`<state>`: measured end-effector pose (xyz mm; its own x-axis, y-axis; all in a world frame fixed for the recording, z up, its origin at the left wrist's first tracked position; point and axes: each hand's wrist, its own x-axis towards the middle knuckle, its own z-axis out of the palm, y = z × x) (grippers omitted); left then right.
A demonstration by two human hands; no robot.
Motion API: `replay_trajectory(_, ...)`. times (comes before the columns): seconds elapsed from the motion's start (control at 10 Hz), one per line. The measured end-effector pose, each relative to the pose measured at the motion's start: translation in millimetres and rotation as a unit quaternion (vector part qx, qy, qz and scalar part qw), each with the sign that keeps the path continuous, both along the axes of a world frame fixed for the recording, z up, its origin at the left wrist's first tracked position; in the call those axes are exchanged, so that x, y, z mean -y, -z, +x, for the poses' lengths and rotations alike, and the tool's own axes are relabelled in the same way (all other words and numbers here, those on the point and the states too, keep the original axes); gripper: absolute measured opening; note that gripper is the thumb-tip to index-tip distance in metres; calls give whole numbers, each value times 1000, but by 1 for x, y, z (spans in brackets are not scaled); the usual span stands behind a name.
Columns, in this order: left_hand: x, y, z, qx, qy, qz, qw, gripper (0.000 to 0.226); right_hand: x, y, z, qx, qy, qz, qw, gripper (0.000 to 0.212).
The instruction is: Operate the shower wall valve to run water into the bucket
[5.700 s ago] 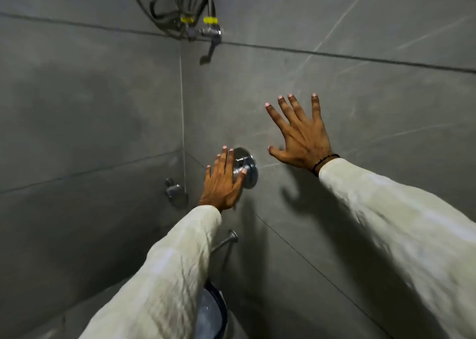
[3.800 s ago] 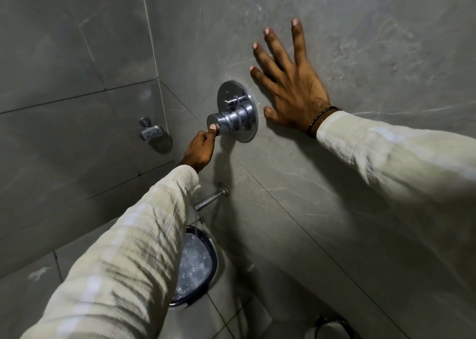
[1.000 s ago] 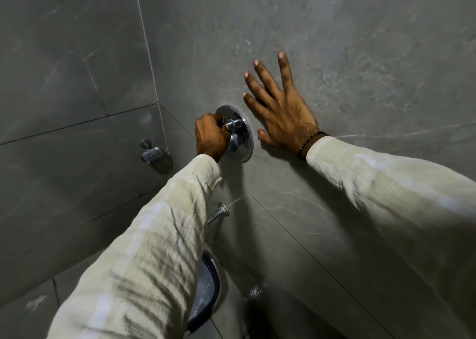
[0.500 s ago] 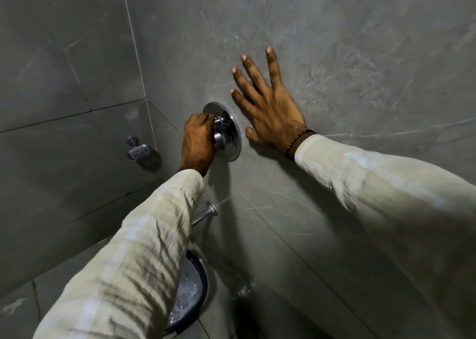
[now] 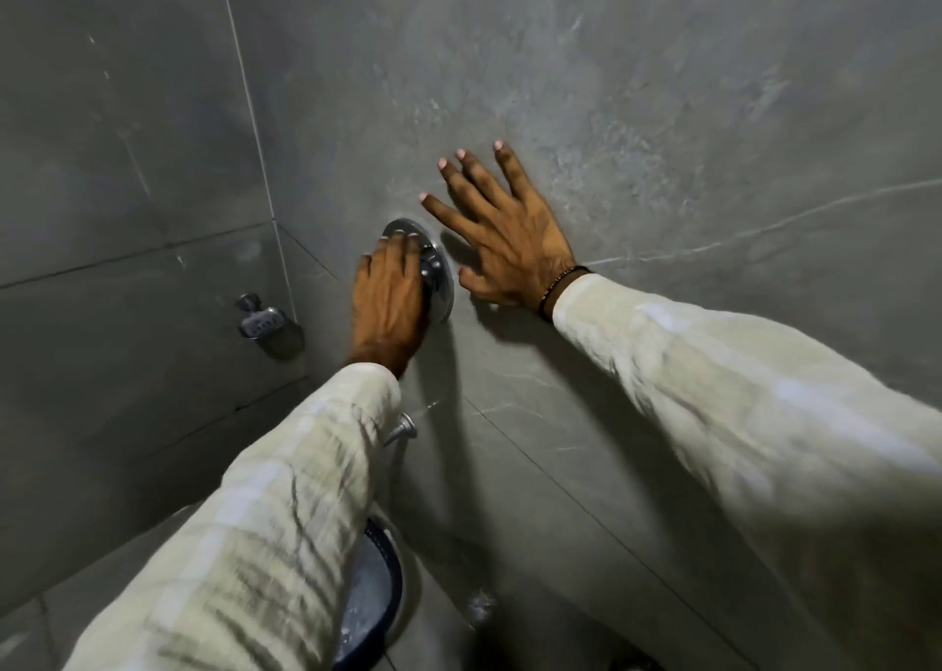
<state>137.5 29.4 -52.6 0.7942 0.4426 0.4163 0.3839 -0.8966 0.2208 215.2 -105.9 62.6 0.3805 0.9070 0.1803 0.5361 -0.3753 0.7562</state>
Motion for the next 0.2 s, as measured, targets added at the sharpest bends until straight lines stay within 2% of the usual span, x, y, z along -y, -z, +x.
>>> replay_trajectory(0.1,25,-32,-36,-13,41,6,999,75,28,-17,-30,-8,42,44,998,89)
replay_trajectory(0.2,45,-65,-84,-16,56,64,996,84,66,-48,-70,-9,88,107,990,92)
